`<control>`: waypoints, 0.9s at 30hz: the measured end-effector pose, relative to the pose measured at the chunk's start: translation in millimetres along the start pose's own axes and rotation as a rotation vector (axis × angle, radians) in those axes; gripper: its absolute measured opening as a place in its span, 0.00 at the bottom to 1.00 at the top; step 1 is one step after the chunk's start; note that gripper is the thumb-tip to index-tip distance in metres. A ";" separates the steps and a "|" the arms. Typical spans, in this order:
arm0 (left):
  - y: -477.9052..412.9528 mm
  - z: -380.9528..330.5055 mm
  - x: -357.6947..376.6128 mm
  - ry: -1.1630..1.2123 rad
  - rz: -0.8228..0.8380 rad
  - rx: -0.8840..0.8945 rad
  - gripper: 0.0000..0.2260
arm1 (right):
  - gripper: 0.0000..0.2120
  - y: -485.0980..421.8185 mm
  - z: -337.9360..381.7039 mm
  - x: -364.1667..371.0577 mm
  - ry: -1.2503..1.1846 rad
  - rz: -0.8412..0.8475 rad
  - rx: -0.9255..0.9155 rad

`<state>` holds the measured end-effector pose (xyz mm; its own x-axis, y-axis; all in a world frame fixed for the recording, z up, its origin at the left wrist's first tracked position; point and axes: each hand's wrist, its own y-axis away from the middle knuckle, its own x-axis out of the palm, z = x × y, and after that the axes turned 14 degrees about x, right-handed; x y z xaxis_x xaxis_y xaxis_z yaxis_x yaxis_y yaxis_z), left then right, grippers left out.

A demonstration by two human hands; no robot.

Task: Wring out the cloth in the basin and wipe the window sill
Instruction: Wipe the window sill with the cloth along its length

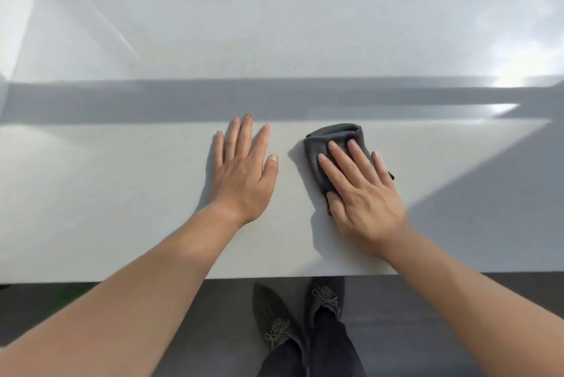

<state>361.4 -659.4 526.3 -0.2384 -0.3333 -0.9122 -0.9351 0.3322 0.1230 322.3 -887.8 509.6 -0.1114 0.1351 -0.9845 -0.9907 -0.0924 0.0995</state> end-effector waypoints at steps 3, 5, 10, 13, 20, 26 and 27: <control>2.6 -0.1 1.3 0.043 -0.056 0.014 0.27 | 0.31 -13.9 11.9 -2.4 -0.091 -0.007 0.366; 2.7 1.1 2.7 0.049 -0.088 0.020 0.27 | 0.31 9.2 41.2 2.6 -0.100 -0.051 0.343; 4.0 4.3 4.6 0.049 -0.099 0.043 0.26 | 0.30 75.2 59.7 10.6 -0.049 0.015 -0.024; 3.5 5.6 6.8 0.011 -0.094 0.048 0.26 | 0.28 61.8 30.5 7.2 -0.004 0.017 -0.065; 1.7 4.5 10.6 -0.026 -0.110 0.036 0.25 | 0.31 78.4 46.4 9.1 -0.027 -0.023 0.238; 5.2 2.7 5.7 0.003 -0.147 0.024 0.24 | 0.27 99.2 15.7 7.6 -0.004 0.026 -0.025; 5.8 -1.0 6.9 -0.002 -0.152 0.027 0.24 | 0.28 94.8 -5.0 5.0 0.004 0.018 0.020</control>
<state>354.0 -660.7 521.0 -0.0940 -0.3798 -0.9203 -0.9529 0.3021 -0.0273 228.3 -900.8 513.3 -0.1290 0.1300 -0.9831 -0.9899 -0.0752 0.1199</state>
